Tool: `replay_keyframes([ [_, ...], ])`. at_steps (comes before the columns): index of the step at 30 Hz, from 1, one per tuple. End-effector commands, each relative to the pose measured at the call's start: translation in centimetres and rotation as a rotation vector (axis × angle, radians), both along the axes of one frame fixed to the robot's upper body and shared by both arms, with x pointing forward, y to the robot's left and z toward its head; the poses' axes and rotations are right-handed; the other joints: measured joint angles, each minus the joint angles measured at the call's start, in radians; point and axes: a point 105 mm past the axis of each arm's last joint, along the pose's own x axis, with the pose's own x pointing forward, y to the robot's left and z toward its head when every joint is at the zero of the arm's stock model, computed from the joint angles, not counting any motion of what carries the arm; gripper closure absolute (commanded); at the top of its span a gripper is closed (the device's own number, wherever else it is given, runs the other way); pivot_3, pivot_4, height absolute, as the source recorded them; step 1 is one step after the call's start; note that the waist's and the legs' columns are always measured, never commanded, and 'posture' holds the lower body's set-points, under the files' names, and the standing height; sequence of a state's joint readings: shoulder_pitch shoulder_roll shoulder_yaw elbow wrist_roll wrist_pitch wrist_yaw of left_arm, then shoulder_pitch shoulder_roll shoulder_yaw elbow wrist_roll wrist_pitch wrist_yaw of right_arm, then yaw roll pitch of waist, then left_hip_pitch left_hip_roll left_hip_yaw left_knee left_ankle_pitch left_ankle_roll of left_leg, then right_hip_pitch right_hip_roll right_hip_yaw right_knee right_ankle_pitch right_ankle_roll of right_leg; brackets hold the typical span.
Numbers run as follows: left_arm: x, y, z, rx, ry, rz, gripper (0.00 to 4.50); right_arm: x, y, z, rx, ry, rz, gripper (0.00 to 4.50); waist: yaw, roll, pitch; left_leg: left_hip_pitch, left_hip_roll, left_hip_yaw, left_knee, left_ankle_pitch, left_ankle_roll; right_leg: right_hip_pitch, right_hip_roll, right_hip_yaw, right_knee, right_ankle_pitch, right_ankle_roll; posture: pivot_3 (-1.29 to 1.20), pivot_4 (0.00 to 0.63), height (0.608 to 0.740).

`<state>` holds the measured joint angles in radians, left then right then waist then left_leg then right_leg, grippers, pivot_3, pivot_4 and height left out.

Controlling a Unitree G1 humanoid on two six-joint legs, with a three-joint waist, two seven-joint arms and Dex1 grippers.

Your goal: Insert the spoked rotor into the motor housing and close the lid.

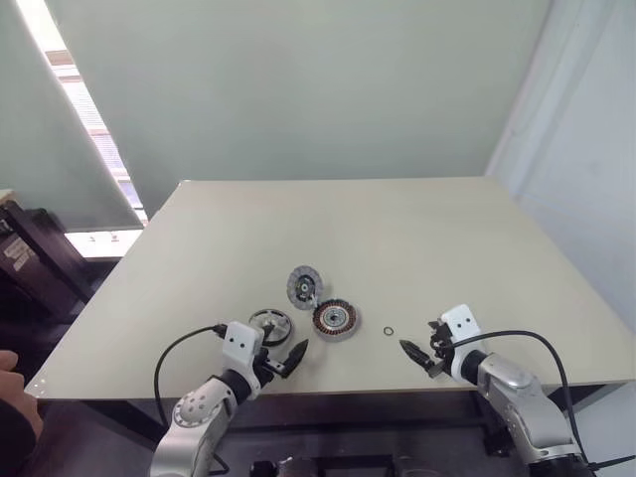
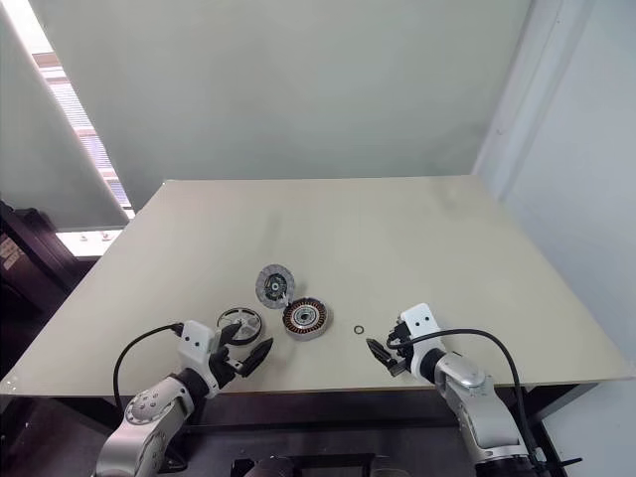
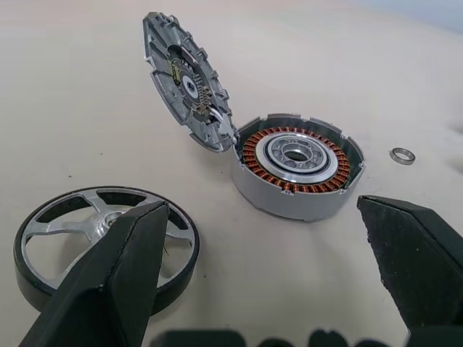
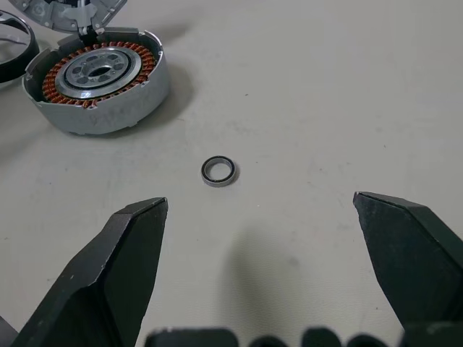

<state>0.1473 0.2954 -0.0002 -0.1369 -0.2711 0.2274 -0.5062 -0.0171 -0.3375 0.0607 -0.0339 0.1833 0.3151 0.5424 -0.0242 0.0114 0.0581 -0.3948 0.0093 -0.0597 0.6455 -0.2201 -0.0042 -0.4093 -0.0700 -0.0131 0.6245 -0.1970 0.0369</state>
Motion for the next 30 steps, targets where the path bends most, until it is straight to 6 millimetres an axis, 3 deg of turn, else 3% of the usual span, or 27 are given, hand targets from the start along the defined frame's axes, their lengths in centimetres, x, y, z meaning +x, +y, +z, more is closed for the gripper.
replay_keyframes([
  [1, 0.5, -0.5, 1.8, -0.012, -0.066, -0.016, 0.02, 0.5, -0.1, 1.7, -0.004, -0.071, 0.005, 0.00, 0.000, 0.000, 0.000, 0.000, 0.000, 0.000, 0.000, 0.000, 0.000, 0.000, 0.000, 0.000, 0.000, 0.000, 0.000, 0.00, 0.000, 0.740],
  [15, 0.5, -0.8, 3.1, -0.024, -0.089, -0.022, 0.02, 1.3, 0.4, 3.5, 0.115, -0.096, -0.039, 0.00, 0.000, 0.000, 0.000, 0.000, 0.000, 0.000, 0.000, 0.000, 0.000, 0.000, 0.000, 0.000, 0.000, 0.000, 0.000, 0.00, 0.000, 0.740],
  [23, 1.2, -0.8, 3.5, -0.008, -0.096, -0.053, 0.02, 1.4, 1.1, 4.1, 0.065, -0.123, -0.019, 0.00, 0.000, 0.000, 0.000, 0.000, 0.000, 0.000, 0.000, 0.000, 0.000, 0.000, 0.000, 0.000, 0.000, 0.000, 0.000, 0.00, 0.000, 0.740],
  [30, 1.3, -1.2, 3.6, 0.000, -0.097, -0.082, 0.02, 1.8, 2.2, 3.3, 0.025, -0.125, 0.014, 0.00, -0.001, 0.000, 0.000, 0.000, 0.000, 0.000, 0.000, 0.000, 0.000, 0.000, 0.000, 0.000, 0.000, 0.000, 0.000, 0.00, 0.000, 0.740],
])
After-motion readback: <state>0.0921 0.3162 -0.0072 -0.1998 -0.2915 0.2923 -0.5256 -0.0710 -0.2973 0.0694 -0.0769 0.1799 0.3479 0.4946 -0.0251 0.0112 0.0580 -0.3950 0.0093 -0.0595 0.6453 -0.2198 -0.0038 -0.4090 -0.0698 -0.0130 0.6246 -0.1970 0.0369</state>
